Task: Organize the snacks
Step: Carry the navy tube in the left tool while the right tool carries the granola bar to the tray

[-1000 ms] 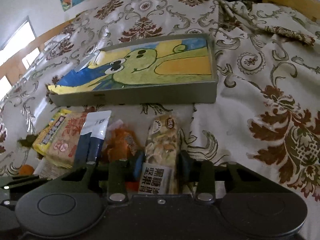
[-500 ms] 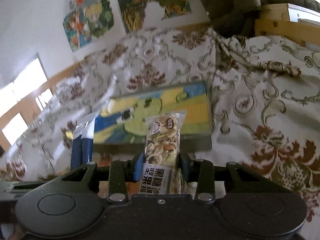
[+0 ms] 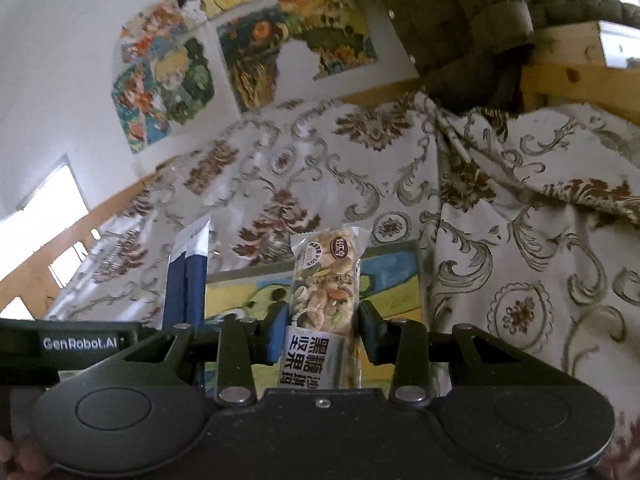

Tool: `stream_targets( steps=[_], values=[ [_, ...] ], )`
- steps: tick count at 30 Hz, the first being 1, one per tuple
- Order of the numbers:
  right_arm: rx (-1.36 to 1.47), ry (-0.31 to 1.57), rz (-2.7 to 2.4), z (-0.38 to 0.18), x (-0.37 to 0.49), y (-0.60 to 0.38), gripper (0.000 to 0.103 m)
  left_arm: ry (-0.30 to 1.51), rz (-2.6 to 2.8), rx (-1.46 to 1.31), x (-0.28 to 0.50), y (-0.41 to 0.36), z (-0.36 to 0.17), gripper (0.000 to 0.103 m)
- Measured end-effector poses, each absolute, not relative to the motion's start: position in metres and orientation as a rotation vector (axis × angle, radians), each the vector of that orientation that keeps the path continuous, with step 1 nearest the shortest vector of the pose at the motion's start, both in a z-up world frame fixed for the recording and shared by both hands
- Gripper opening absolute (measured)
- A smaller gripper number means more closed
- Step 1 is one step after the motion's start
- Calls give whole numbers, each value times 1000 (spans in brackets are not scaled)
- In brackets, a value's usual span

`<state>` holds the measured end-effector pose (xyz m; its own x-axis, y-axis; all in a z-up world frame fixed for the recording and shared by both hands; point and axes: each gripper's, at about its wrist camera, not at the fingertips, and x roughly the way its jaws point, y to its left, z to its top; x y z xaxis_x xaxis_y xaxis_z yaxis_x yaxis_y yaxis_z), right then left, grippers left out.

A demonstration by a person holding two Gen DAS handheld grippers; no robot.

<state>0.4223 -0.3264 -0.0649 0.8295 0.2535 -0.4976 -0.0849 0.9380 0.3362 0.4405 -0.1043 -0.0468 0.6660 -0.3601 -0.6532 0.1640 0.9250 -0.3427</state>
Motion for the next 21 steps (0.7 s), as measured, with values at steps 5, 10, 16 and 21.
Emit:
stream_targets(
  steps=[5,10,16,21],
  values=[
    [343,603,164,-88,451,-329,40,875,-313,-293,477,-113,-72,35],
    [320,673,139,-108,459,-326,40,940,-316,-253,487,-120,-92,35],
    [272,693,138,-116,458,-321,40,978,-302,-248,489,-120,-102,35],
    [258,694,149,-117,457,-318,41,977,-292,-246,485,-117,-106,36]
  ],
)
